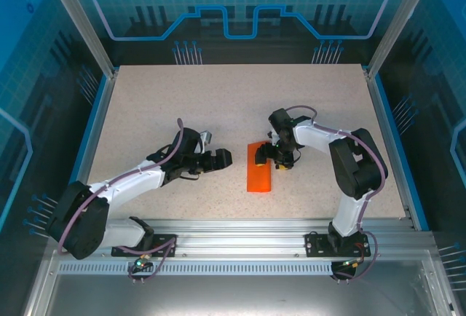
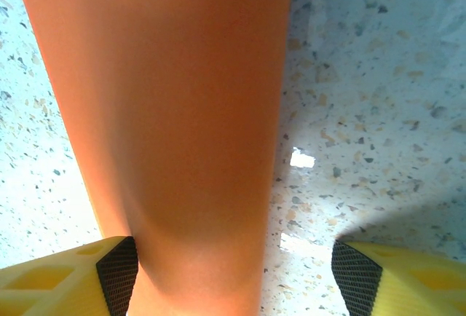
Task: Fold a paper plane with a square sheet of paper (pick it up from the middle)
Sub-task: Fold the square sheet of paper in half at the center of the table, then hold the square sheet of paper at the center of the table.
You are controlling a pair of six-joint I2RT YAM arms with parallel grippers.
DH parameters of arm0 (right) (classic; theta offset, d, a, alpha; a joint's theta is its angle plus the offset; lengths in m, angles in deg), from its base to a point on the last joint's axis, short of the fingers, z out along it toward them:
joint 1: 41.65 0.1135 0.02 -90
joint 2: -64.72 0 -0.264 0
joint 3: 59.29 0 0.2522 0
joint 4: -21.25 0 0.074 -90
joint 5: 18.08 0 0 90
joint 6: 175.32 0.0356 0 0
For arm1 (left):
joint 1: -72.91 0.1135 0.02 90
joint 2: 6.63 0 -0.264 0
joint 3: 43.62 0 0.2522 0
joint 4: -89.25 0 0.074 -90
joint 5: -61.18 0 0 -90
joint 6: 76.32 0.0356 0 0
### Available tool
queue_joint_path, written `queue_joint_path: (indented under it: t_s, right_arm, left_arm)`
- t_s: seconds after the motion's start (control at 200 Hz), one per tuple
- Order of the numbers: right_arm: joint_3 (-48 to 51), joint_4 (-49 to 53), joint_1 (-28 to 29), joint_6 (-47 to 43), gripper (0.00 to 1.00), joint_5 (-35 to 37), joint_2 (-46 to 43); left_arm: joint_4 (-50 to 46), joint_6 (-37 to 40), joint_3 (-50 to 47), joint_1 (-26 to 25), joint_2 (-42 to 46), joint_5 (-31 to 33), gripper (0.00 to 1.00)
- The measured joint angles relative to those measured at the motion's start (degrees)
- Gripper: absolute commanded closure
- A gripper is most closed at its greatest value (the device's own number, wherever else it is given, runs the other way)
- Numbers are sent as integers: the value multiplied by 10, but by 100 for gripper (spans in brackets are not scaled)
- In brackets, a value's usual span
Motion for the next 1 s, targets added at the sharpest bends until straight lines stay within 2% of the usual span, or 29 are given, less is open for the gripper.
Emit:
queue_joint_path:
  t_s: [0.295,0.505,0.775,0.92,1.0]
  right_arm:
    - [-5,5,2,2,25,6,6]
    - [-14,17,9,2,25,20,12]
    - [-19,23,15,3,25,33,16]
    - [-20,23,15,4,25,35,17]
    - [-21,24,15,5,25,35,18]
  left_arm:
    - [1,0,3,-3,-8,0,7]
    - [1,0,9,-6,-17,0,18]
    - [2,-1,24,-16,-48,-1,58]
    - [8,-8,39,-33,-75,-4,89]
    - [15,-14,48,-42,-94,-5,100]
